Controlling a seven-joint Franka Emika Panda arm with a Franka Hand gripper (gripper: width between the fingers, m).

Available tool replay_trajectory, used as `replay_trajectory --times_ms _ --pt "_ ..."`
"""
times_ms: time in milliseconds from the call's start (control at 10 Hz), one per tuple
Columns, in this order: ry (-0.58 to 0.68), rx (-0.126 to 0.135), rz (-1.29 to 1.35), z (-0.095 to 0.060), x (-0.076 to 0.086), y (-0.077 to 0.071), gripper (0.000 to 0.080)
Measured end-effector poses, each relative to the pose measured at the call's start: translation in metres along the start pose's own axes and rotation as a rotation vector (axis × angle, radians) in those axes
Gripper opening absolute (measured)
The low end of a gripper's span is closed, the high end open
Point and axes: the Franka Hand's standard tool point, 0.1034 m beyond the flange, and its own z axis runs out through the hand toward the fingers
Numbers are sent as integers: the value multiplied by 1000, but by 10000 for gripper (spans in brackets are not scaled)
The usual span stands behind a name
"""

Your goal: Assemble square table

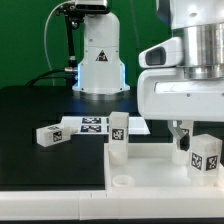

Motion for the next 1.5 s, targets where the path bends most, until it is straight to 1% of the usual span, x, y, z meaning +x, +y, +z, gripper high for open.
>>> replay_trajectory --times_ms 100,200,400,600,800,900,1000,1100,1200,1300,1500 --pt "18 3 -72 -2 1 -2 649" --pt "54 1 -136 -4 3 0 649" --pt "52 -18 -276 -2 4 5 649" --pt "51 -50 -537 -2 7 7 649" --pt "52 -51 -473 -1 7 8 649" --pt "52 -52 -474 -1 7 8 560" --pt "52 -49 -434 -1 6 8 560" --pt "54 -47 -351 -1 6 8 359" --pt "55 -46 -310 -1 6 8 284" --pt "56 -43 -213 -1 6 8 284" --pt "64 -46 79 -1 9 12 284"
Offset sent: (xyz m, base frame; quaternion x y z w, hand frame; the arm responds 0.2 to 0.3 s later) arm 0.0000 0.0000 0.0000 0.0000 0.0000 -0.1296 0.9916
